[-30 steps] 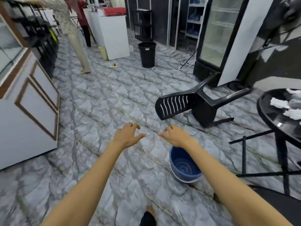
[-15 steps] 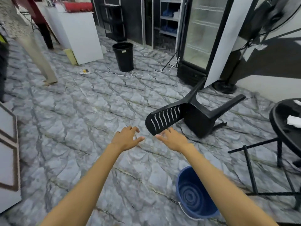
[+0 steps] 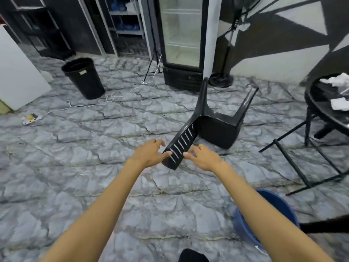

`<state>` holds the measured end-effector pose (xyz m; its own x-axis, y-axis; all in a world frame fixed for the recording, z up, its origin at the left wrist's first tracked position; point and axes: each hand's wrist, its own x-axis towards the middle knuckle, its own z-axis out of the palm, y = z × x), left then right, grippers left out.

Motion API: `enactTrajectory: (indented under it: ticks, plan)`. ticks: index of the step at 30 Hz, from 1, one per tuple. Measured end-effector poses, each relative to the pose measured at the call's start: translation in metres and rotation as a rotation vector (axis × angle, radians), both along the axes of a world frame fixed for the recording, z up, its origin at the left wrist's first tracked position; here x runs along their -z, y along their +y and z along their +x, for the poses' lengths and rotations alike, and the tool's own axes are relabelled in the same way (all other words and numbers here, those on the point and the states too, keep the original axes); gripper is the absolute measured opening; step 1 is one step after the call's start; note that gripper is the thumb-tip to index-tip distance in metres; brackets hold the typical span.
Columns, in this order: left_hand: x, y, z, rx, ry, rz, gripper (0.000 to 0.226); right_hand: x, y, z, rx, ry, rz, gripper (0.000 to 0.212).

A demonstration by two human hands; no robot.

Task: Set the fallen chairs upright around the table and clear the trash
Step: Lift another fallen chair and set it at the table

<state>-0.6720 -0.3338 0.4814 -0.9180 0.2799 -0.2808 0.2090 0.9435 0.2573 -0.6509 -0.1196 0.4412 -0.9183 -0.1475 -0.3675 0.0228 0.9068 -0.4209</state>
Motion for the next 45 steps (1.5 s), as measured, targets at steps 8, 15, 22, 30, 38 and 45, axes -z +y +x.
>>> enactTrajectory:
  ticks: [8, 15, 22, 30, 38, 45]
  plan:
    - [0.019, -0.015, -0.143, 0.2, -0.043, 0.007, 0.056, 0.021, -0.02, -0.1, 0.145, -0.046, 0.052, 0.069]
    - [0.014, -0.009, -0.261, 0.388, -0.076, -0.027, 0.054, 0.013, -0.025, -0.181, 0.356, -0.049, -0.001, 0.064]
    - [0.039, 0.002, -0.341, 0.655, -0.128, -0.107, 0.056, 0.028, -0.042, -0.218, 0.606, -0.054, -0.06, 0.065]
    - [0.077, 0.007, -0.432, 1.08, -0.122, -0.135, 0.05, 0.098, -0.122, -0.25, 1.116, -0.027, -0.258, 0.079]
    - [0.173, -0.028, -0.447, 1.255, -0.261, -0.157, 0.052, 0.198, -0.222, -0.262, 1.519, 0.172, -0.69, 0.062]
    - [0.334, -0.021, -0.448, 1.475, -0.151, -0.118, 0.067, 0.368, -0.268, -0.293, 1.691, 0.49, -0.899, 0.039]
